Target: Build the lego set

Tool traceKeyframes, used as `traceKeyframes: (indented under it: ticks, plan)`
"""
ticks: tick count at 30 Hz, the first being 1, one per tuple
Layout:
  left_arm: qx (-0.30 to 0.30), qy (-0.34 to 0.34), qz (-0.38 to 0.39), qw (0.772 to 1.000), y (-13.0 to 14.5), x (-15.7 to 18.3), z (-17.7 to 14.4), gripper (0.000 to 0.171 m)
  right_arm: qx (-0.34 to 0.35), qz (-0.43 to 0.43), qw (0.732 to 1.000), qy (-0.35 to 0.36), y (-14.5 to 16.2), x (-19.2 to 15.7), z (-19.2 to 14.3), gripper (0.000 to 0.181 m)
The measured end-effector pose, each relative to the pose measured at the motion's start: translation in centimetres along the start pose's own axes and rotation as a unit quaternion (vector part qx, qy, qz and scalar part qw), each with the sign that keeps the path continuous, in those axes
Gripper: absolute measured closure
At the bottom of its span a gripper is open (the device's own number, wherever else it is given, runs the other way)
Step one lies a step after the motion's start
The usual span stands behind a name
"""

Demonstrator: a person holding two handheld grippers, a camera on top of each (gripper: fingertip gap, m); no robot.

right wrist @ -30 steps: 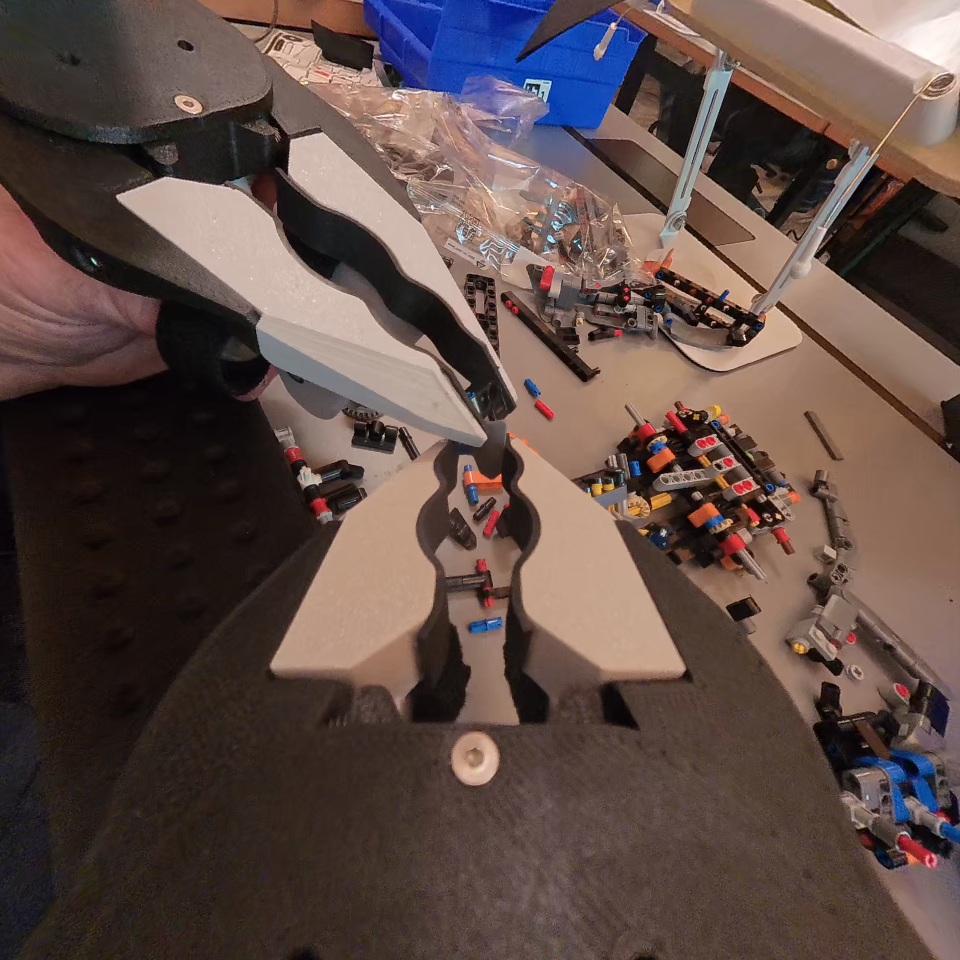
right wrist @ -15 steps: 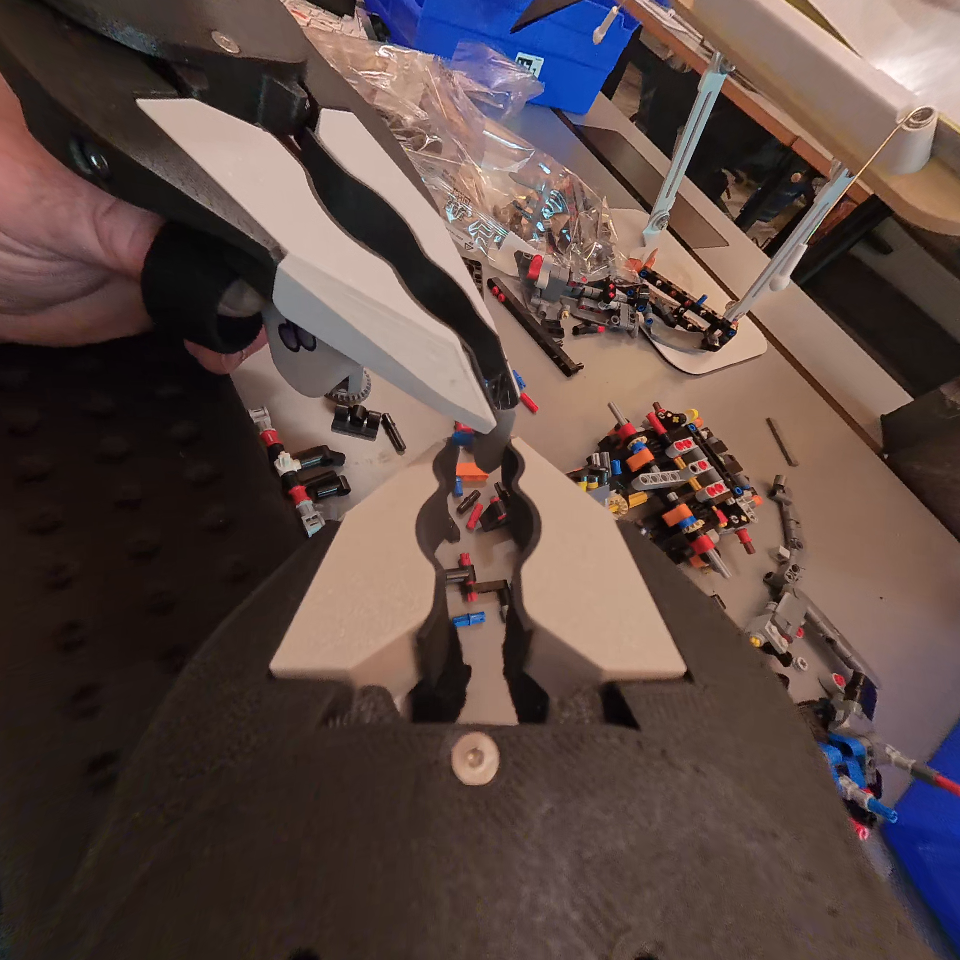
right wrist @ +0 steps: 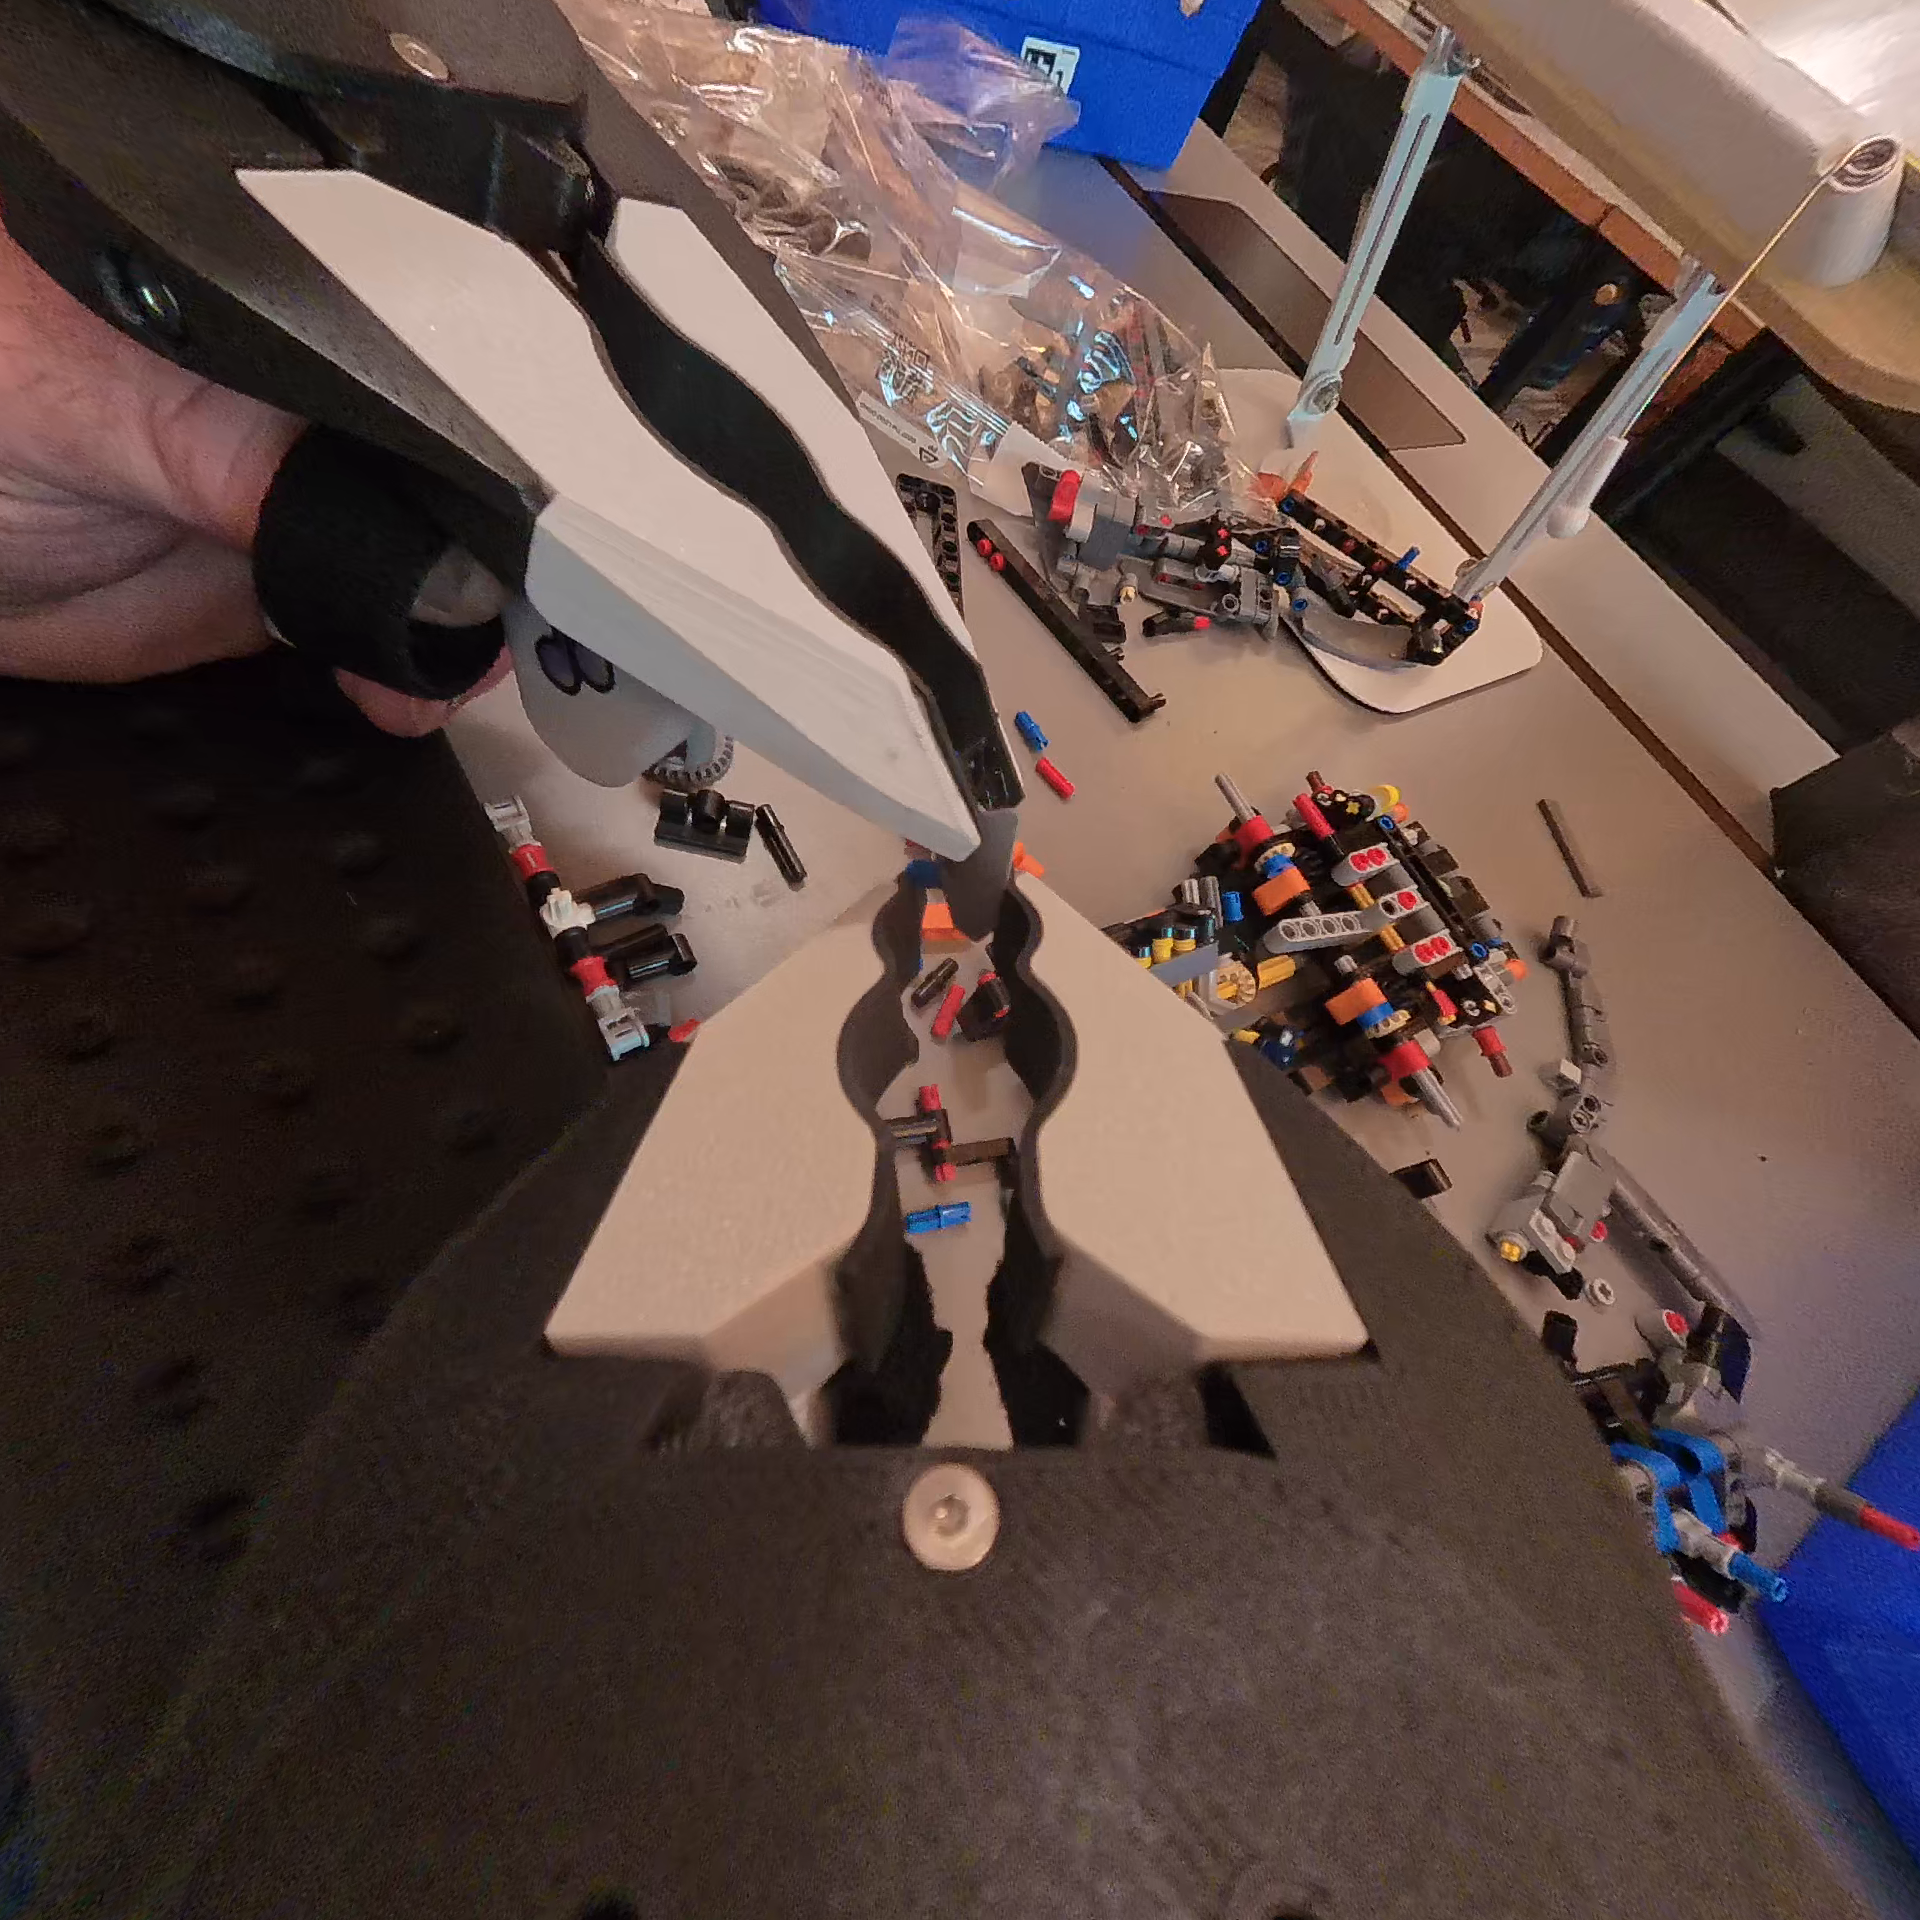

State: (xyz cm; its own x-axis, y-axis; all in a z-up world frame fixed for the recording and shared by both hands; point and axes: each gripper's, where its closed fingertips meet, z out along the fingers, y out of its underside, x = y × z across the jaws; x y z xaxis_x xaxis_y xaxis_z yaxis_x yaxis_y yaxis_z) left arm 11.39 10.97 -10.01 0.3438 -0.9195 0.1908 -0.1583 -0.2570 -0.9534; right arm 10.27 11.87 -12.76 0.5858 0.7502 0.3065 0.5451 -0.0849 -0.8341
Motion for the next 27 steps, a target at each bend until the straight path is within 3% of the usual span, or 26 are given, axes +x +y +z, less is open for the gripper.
traceKeyframes:
  ticks: [6, 22, 27]
  plan:
    - [-0.009, 0.002, -0.023, 1.0, 0.34, -0.3, 0.11, 0.159, -0.016, -0.031, 0.999, 0.027, 0.23, 0.27, 0.25, 0.17]
    - [-0.02, 0.012, -0.04, 0.999, 0.73, -0.36, 0.25, 0.159, -0.015, -0.017, 1.0, 0.009, 0.69, 0.17, 0.42, 0.177]
    - [0.004, 0.024, -0.061, 0.998, 0.05, -0.5, -0.15, 0.159, -0.008, -0.026, 1.0, 0.003, 0.78, 0.26, 0.24, 0.173]
